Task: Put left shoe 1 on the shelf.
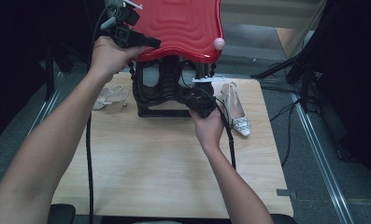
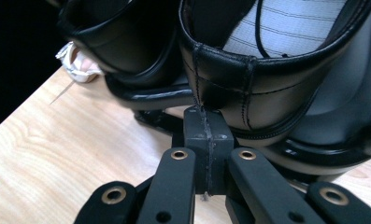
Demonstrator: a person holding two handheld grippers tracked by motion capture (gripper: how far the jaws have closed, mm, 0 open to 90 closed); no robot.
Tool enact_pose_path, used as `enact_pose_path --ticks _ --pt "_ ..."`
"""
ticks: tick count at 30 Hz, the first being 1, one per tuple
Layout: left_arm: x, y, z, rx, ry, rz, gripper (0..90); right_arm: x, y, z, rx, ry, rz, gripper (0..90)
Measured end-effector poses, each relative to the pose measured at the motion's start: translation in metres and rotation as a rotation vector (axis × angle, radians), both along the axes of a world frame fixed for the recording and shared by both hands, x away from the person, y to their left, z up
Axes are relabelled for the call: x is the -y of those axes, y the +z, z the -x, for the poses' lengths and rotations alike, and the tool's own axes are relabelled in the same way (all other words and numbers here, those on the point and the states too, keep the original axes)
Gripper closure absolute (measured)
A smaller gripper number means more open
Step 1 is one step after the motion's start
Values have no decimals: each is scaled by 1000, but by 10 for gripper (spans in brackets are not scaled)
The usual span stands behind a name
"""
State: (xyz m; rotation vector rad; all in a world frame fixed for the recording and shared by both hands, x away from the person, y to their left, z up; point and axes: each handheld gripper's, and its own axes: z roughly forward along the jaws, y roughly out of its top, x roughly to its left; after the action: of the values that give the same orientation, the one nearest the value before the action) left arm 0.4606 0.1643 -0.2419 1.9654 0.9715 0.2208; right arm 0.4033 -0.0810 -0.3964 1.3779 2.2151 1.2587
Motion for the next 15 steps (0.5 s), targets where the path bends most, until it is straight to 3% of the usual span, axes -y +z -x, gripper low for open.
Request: enact_pose_path --ticks 7,9,15 --pt "0 0 0 -1 0 0 900 5 4 -11 5 -31 22 900" --pt "0 0 0 -1 3 -2 900 7 4 -17 0 -63 46 900" --pt "-1 0 0 1 -1 -3 900 15 -4 -22 -40 -89 22 900"
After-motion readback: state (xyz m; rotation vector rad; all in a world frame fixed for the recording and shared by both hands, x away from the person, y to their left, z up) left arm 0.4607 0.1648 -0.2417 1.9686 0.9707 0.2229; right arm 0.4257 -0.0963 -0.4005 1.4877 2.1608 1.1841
